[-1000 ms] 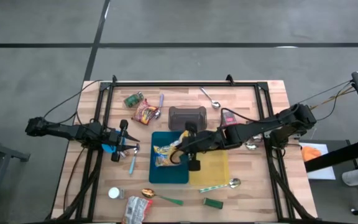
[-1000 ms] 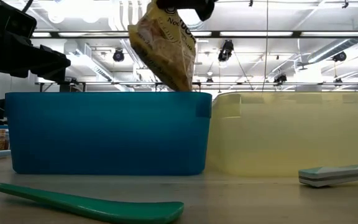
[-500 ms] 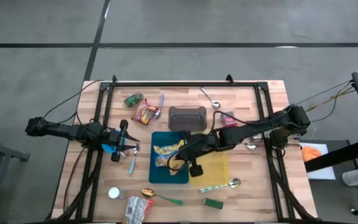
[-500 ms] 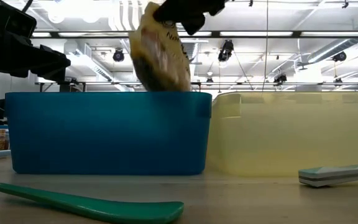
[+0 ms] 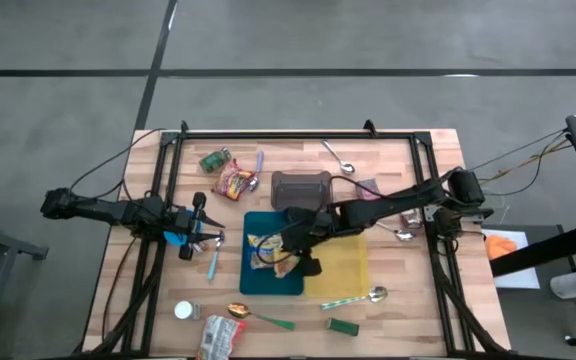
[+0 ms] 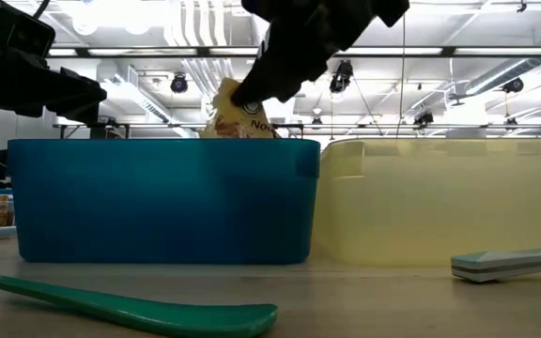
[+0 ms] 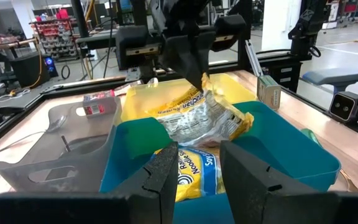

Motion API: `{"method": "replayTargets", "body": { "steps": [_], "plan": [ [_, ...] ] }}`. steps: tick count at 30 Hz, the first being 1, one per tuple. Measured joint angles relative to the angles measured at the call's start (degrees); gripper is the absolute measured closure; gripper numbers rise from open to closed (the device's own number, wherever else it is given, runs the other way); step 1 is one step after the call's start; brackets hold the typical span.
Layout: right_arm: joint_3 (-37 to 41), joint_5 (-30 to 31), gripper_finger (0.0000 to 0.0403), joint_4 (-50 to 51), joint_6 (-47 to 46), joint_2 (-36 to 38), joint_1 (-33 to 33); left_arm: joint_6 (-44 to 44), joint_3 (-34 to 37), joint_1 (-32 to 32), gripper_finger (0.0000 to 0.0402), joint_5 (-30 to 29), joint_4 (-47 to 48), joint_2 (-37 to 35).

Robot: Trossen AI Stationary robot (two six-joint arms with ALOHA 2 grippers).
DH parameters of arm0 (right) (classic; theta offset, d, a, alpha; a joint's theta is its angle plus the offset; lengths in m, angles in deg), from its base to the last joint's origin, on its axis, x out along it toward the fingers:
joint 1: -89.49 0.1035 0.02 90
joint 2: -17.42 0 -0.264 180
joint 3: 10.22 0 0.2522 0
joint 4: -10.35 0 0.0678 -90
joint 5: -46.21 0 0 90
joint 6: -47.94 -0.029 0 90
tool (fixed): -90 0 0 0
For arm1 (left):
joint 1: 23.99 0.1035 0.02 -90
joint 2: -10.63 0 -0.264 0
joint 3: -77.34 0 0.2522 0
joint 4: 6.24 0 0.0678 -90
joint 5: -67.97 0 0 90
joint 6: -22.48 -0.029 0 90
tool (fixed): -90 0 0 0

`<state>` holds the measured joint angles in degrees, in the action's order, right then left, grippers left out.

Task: Pick & Place Food Item
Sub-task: Put the yellow noodle pack into the blue bin

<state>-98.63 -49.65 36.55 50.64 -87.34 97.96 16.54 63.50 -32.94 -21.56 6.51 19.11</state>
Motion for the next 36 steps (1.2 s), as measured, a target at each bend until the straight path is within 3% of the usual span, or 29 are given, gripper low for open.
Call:
{"method": "replayTargets", "body": {
  "steps": [7, 21, 29, 36],
  "plan": [
    [0.08, -3.25, 0.0376, 0.99, -2.55, -0.28, -1.12, 0.02, 0.00, 0.00, 0.0282, 0.00, 0.00, 0.01],
    [0.22, -3.09, 0.0207, -2.81, 2.03, -0.76, -1.33, 0.15, 0.00, 0.00, 0.0282, 0.00, 0.00, 0.01],
    [0.22, 3.44, 0.0150, -6.39, 5.48, -0.76, -1.42, 0.13, 0.00, 0.00, 0.0282, 0.00, 0.00, -0.01],
    [0.22, 7.46, 0.0134, -8.01, 8.06, -0.76, -1.94, 0.11, 0.00, 0.00, 0.0282, 0.00, -0.01, 0.00]
  ]
}}
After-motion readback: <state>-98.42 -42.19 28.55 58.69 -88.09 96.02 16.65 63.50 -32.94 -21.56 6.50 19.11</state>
